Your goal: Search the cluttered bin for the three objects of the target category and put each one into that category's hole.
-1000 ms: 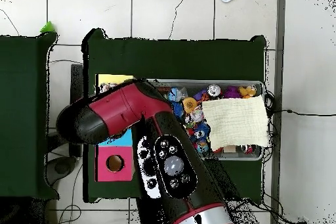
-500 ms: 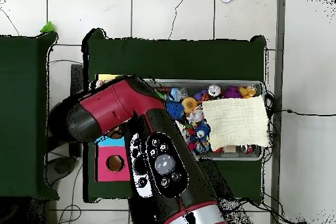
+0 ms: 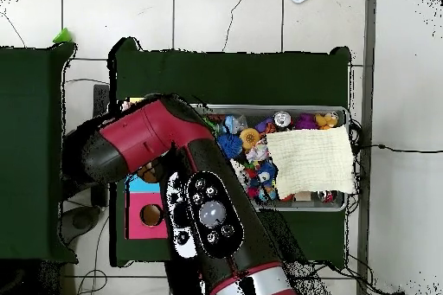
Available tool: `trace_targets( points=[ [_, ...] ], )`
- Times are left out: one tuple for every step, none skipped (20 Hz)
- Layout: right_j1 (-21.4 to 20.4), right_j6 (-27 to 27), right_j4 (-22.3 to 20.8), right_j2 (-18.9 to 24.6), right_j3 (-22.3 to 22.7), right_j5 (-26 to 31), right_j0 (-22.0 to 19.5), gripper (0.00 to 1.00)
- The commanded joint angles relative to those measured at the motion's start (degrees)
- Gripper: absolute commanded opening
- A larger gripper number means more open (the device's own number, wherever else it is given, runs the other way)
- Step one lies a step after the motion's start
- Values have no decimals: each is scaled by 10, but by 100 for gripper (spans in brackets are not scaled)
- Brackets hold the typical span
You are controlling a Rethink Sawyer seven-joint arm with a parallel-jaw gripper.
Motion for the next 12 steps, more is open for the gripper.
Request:
trace_targets(
  points=[
    [36,-37,-13,14,-25,39,-7,0],
    [35,-41,-12,15,-25,43,-8,0],
    [30,-45,-12,16,-19,41,-12,0],
    [28,-47,-10,17,-17,42,-15,0],
    [25,-49,-8,18,-15,43,-18,0],
    [22,-51,-6,18,-10,44,-23,0],
    [19,-57,-6,20,-8,45,-26,0],
    [16,-63,-6,22,-7,48,-29,0],
    [15,-69,-6,25,-6,50,-33,0],
    [13,-73,-5,28,-5,53,-37,0],
    [12,-78,-4,30,-4,55,-40,0],
    [12,-85,-6,34,-2,56,-44,0]
  ],
)
